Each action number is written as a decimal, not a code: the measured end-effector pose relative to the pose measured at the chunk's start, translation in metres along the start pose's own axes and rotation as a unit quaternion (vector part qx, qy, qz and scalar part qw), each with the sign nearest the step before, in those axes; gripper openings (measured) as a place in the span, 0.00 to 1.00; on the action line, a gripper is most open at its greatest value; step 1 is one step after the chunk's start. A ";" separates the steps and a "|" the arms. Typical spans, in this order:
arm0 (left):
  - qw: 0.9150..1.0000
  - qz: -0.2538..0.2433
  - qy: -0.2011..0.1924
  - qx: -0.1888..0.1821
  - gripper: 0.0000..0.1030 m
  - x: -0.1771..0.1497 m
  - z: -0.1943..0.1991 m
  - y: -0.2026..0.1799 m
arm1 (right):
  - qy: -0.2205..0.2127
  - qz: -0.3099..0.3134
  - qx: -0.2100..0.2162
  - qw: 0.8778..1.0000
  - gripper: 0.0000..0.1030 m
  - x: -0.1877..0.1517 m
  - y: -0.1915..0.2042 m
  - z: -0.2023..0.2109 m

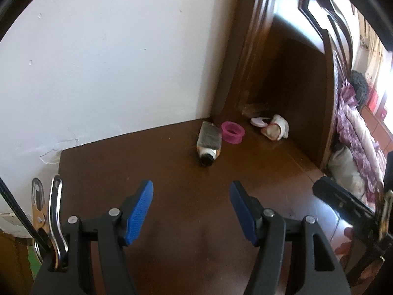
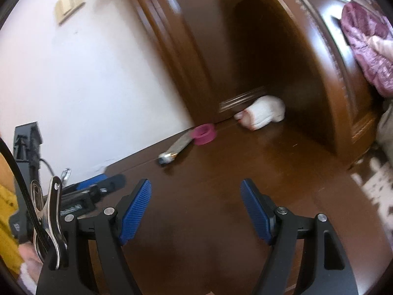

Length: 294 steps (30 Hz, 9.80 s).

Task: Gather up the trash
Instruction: 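Move the left gripper to the toothpaste tube while the right approaches the pink ring, then close the left gripper on the toothpaste tube cap end, then close the right gripper on the pink ring, then lift the pink ring with the right gripper while the left holds the tube, then carry the tube and pink ring over the red bin with both grippers, then lower tube and ring into the red bin and open both grippers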

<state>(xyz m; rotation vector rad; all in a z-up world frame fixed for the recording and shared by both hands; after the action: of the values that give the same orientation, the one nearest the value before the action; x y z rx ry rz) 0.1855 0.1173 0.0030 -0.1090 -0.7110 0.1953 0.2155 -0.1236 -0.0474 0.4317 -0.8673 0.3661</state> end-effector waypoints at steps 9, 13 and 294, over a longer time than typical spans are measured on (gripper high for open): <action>0.999 0.009 0.050 0.005 0.67 0.036 -0.059 -0.010 | 0.080 -0.056 -0.024 0.995 0.74 0.034 -0.047 -0.039; 0.996 -0.030 0.063 0.052 0.67 0.035 -0.085 -0.025 | 0.068 -0.035 -0.047 0.996 0.74 0.053 -0.050 -0.047; 0.912 -0.296 0.279 -0.045 0.32 -0.387 -0.058 -0.191 | 0.344 0.085 -0.145 0.924 0.39 -0.384 -0.138 0.005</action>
<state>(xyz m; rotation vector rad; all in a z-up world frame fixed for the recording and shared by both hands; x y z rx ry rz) -0.0359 -0.1538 -0.2556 -0.0293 -0.1567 -0.4434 0.0495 -0.2952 -0.3787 -0.0622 -0.2568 0.4994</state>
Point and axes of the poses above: each gripper's, at about its wrist camera, not at the fingertips, and z roughly against the way its jaws point, y to its left, x to its top, the point moved 2 cm from there along -z, roughly the way its jaws point, and after that the axes turned 6 degrees about y, right-handed, at the moved point
